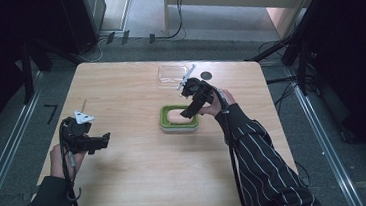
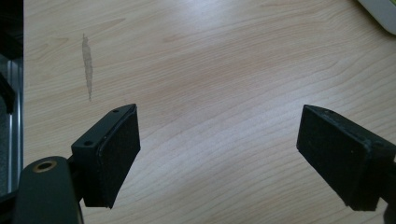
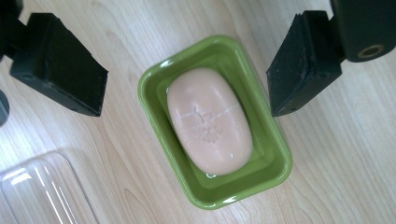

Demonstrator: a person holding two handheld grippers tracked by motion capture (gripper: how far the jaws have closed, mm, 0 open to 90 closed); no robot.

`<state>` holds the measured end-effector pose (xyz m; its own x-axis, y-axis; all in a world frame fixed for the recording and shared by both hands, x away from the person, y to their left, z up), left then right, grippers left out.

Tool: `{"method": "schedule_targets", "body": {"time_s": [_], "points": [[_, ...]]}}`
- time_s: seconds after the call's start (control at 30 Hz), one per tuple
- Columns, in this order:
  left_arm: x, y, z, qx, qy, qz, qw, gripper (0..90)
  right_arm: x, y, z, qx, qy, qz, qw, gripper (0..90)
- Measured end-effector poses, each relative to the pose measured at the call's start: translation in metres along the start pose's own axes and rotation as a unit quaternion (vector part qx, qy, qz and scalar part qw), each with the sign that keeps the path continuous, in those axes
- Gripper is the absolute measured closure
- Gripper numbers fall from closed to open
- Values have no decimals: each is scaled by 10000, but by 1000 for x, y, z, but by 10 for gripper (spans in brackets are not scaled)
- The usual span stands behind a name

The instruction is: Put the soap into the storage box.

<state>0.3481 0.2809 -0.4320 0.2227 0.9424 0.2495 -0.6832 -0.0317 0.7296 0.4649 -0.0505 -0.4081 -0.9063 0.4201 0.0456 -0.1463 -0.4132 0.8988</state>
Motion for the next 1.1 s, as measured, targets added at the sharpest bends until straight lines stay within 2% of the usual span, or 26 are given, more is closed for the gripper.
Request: {"method": "schedule_targets", "body": {"time_s": [0.07,0.23,0.37,0.43,0.6,0.73,0.77,0.83,1.1], "points": [[-2,-1,1,13,-19,-24,10000,143,2,6,-4,-24,5,-88,10000,123],[-2,-1,1,11,-39,-29,10000,143,6,18,-13,-114,-55,-134,9998,122],[-1,0,1,-1,-5,-13,10000,143,10,23,-22,-180,-162,-201,9995,120],[-1,0,1,5,-1,-9,10000,143,12,25,-26,-198,-126,-254,9994,120],[-3,0,1,9,-34,-9,10000,143,13,29,-40,-244,-358,-373,9984,112],[-1,1,0,8,-11,12,10000,143,12,35,-56,-293,-667,-530,9959,111],[-1,1,0,8,-11,12,10000,143,12,35,-56,-293,-667,-530,9959,111],[-2,0,-1,28,-15,-3,10000,143,12,38,-66,-350,-862,-577,9940,111],[-1,2,-1,1,16,18,10000,143,15,42,-80,-381,-1015,-688,9917,111]]}}
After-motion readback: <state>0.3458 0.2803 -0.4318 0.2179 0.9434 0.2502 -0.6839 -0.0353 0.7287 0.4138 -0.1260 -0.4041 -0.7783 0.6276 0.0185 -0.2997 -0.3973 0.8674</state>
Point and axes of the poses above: each handheld gripper's, and its own axes: y roughly backward along the jaws, z roughly out of its top, x roughly to its left, the point moved 3 cm from there along -y, roughly forward along the jaws, and after that the axes turned 9 degrees about z, right-handed, at the moved point
